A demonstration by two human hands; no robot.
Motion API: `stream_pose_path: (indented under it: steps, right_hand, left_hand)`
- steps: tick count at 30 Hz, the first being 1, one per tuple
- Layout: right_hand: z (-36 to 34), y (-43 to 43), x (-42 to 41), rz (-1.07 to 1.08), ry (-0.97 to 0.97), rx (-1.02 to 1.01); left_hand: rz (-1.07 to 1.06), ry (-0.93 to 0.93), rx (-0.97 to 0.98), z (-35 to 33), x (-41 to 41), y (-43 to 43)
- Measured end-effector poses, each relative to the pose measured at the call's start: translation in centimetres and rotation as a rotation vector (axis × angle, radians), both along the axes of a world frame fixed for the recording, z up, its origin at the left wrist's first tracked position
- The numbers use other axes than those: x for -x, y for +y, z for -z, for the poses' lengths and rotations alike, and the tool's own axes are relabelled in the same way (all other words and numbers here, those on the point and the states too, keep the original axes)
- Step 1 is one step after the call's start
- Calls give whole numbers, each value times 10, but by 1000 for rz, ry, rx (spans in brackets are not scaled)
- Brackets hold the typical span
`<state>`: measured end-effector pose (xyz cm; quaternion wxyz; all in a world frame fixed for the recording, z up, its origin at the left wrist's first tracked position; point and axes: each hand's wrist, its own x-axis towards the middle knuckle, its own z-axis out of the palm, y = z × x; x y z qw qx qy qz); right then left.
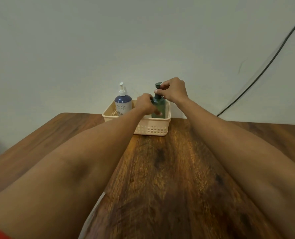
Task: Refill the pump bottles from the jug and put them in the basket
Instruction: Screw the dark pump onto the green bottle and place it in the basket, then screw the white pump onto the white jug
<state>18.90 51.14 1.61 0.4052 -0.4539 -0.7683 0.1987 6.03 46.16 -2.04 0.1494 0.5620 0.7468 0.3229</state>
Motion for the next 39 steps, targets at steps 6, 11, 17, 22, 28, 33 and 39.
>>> stream_pose_path:
  steps: [6,11,17,22,28,33,39]
  right_hand:
    - [8,0,-3,2,-8,27]
    - [8,-8,-5,0,-33,26]
    - [-1,-30,-13,19,-29,41]
    - [-20,-68,-30,25,34,1]
    - [-50,-140,-47,-112,98,3]
    - [-48,-222,-50,-233,-3,-117]
    - [-45,-288,-59,-292,-72,-138]
  left_hand:
    - [-5,44,53,2,0,4]
    - [9,72,75,-2,-1,3]
    - [-5,169,59,-31,0,-19]
    - [28,233,29,-77,7,-65]
    - [174,347,-19,-131,2,-156]
    - [273,245,-92,-144,15,-250]
    - [288,92,-192,-121,38,-336]
